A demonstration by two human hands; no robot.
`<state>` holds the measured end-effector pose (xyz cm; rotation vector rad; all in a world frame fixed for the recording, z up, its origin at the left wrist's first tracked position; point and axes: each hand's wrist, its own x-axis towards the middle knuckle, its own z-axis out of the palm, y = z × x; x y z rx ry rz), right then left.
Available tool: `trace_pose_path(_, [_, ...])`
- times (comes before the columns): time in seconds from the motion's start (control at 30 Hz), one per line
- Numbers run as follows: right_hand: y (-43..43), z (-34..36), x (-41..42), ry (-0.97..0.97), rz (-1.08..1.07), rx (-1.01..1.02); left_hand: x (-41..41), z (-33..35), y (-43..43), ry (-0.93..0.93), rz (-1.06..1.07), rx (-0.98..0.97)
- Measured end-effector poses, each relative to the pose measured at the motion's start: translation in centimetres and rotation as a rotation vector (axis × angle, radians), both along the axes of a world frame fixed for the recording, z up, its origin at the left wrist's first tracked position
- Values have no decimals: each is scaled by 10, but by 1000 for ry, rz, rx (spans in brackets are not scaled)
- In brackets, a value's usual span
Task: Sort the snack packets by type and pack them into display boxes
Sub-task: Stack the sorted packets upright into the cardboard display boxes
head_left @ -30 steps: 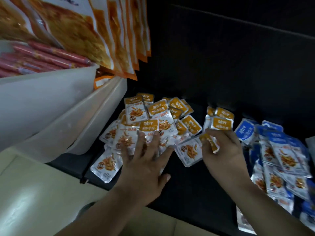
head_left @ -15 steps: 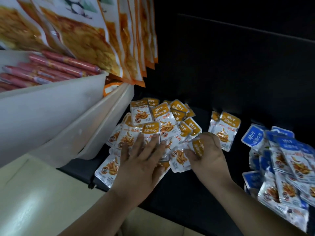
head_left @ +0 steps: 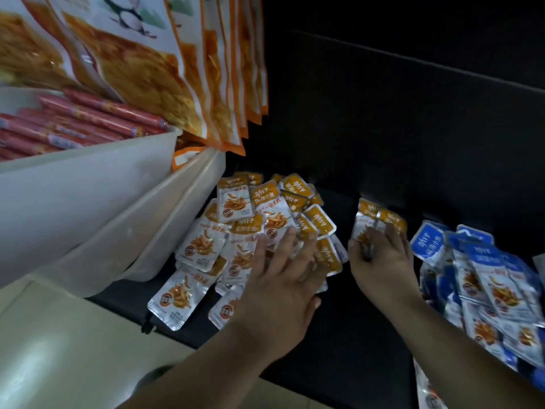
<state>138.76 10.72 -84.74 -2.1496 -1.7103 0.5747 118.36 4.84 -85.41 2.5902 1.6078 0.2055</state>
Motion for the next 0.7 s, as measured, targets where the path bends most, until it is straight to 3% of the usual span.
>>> trace_pose_path(0.07, [3, -1, 9, 4, 33, -156, 11, -5, 5, 92, -3, -50])
trace_pose_path(0.2, [-3, 5, 5, 36, 151, -165, 9, -10, 4, 149, 25, -46])
trace_pose_path(0.37, [-13, 12, -10, 125, 231, -213, -2, -11, 2, 89, 89, -30])
trace_pose_path(0.53, [-18, 21, -28, 411, 189, -222, -16, -5, 8, -69, 76, -10])
trace_pose_path(0.7, [-25, 19, -43, 404, 183, -191, -48, -12, -13, -66, 372, -17])
